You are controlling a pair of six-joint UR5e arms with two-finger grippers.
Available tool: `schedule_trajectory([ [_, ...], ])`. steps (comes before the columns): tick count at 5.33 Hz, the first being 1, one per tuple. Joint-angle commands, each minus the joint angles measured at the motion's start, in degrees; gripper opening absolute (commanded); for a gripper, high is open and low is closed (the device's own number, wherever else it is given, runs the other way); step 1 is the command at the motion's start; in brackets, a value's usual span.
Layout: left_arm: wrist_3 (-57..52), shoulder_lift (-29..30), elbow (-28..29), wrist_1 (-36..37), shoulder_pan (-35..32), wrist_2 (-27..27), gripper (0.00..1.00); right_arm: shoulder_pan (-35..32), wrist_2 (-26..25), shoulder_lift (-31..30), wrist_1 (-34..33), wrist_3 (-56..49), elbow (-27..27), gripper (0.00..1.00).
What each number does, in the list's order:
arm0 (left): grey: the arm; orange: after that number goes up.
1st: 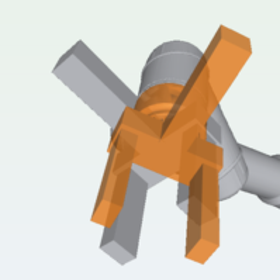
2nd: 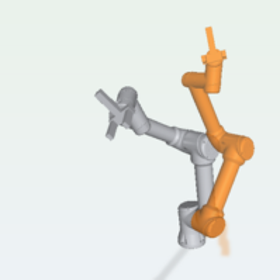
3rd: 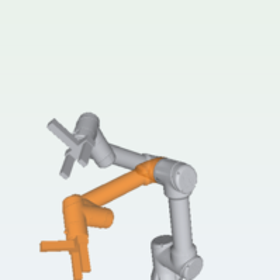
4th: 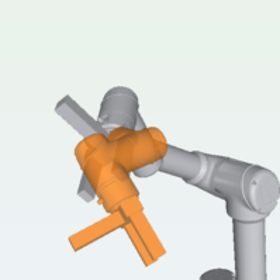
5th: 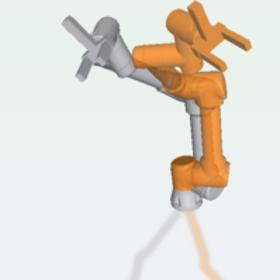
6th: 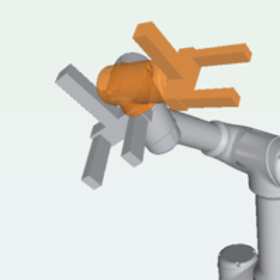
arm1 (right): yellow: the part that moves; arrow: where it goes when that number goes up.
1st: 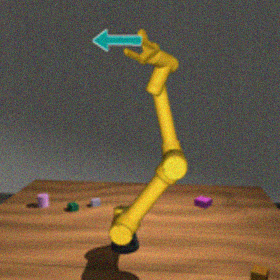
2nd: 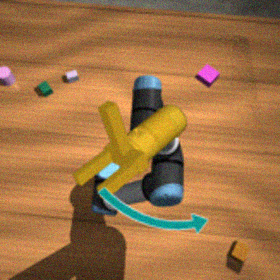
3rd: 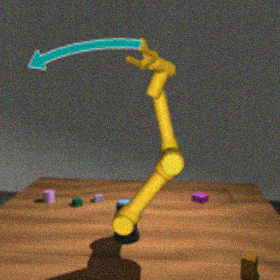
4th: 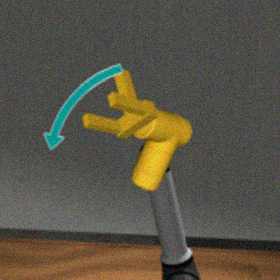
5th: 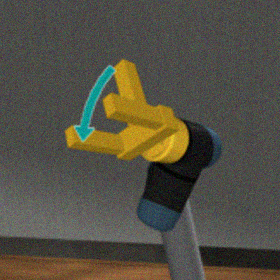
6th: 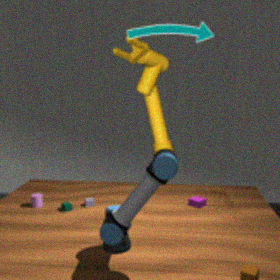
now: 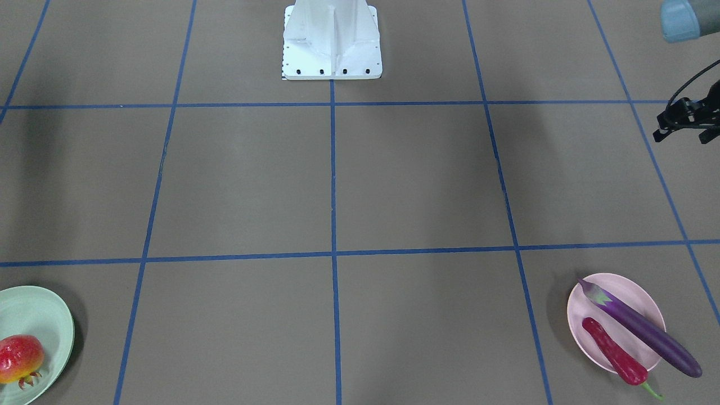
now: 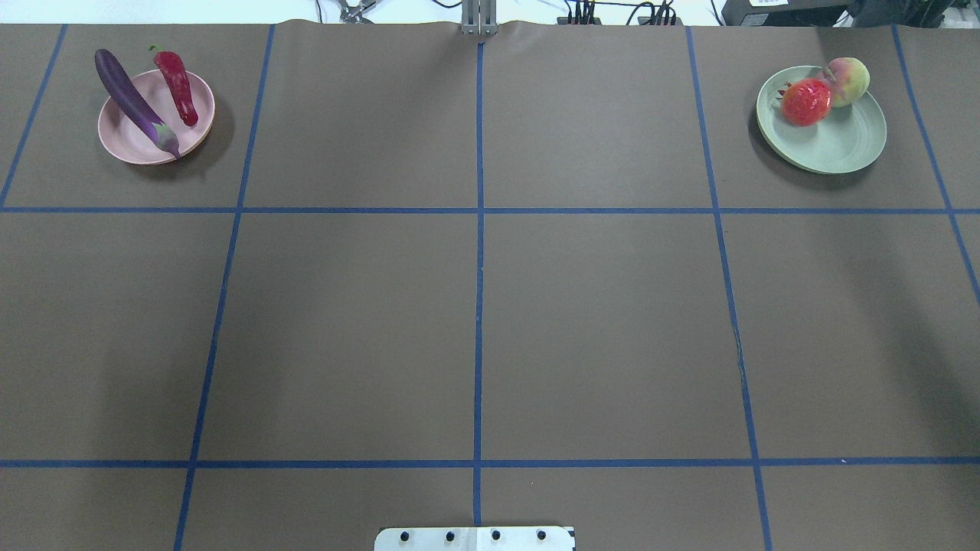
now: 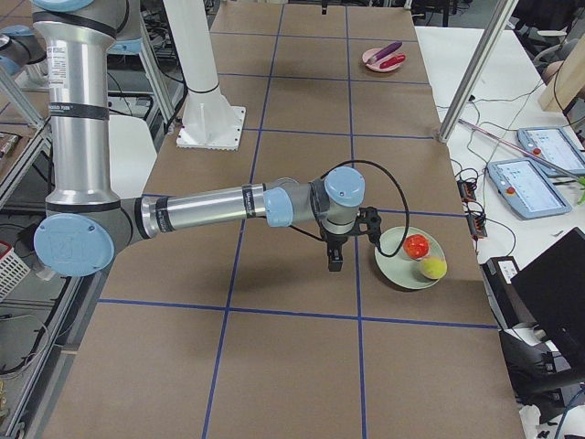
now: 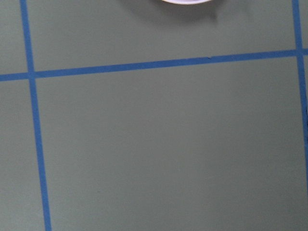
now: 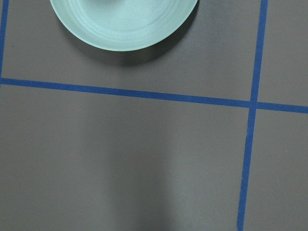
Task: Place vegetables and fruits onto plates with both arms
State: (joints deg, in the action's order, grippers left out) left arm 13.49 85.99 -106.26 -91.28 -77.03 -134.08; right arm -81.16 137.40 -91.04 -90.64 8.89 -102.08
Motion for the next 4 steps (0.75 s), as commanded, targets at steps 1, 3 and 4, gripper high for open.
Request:
schedule_trajectory([
  [1, -5.05, 0.14, 5.78, -0.3, -5.82, -1.79, 1.0, -0.14, -0.64, -0.36, -1.91, -0.1, -0.66, 1.0],
  [3, -4.44, -0.21, 5.54, -0.21, -6.2, -2.06, 1.0, -0.22, -0.9, -1.33, -1.91, -0.02, -1.1, 1.0],
  [4, -0.08, 0.66, 4.32, -0.74, -6.12, -1.54, 1.0, -0.83, -0.9, -1.68, -1.91, -0.02, -1.71, 1.0],
])
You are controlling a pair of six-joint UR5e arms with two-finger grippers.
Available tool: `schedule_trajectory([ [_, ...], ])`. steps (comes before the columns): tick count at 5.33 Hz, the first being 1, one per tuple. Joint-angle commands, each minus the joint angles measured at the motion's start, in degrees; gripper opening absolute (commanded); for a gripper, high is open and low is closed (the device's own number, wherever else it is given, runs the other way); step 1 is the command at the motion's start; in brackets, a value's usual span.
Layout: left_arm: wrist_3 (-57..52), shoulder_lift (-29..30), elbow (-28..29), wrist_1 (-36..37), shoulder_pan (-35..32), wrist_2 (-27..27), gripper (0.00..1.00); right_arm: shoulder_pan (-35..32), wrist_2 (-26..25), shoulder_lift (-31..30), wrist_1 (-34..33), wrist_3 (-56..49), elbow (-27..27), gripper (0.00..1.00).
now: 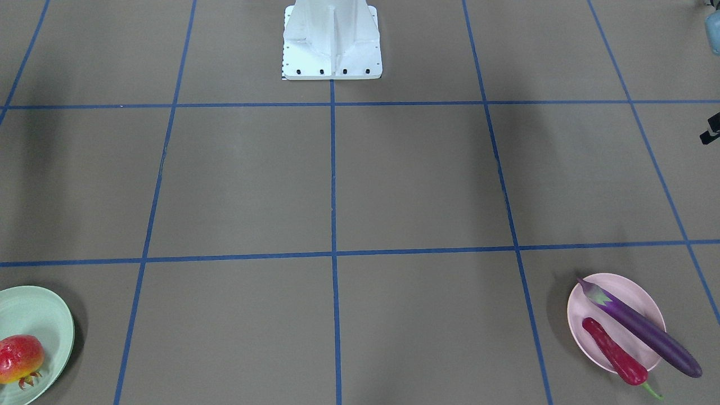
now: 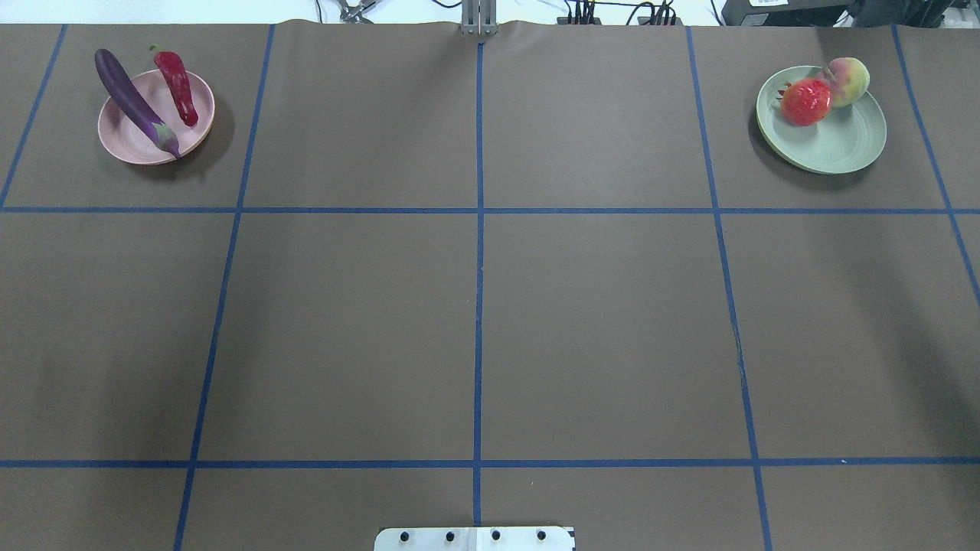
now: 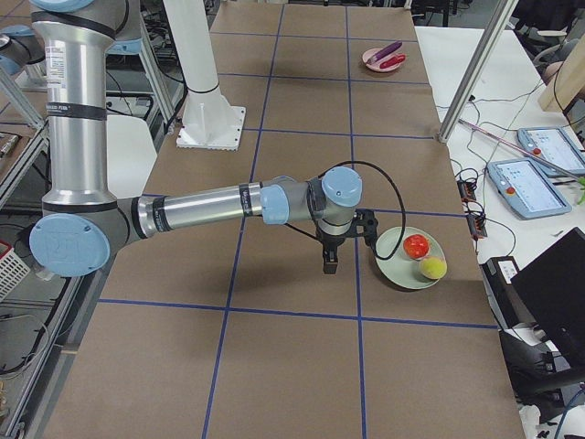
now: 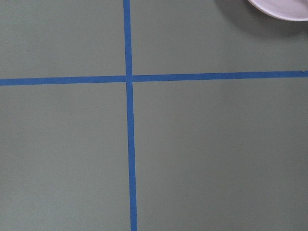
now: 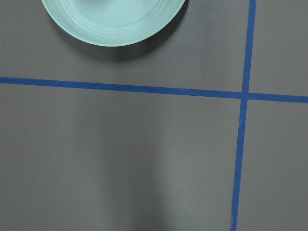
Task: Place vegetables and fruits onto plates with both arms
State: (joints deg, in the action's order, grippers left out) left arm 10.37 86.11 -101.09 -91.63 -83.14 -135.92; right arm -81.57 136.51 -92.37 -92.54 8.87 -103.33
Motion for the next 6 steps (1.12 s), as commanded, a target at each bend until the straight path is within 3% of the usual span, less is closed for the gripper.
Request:
schedule_trajectory([
  [1, 4.73, 0.72, -1.21, -0.39, 0.0, 0.39, 1.0, -0.25, -0.63, -0.35, -0.09, 0.09, -0.39, 1.0],
  [6, 4.83, 0.72, -2.01, -3.62, 0.17, 0.04, 1.0, -0.16, -0.1, -0.79, 0.08, 0.09, -0.21, 1.0],
])
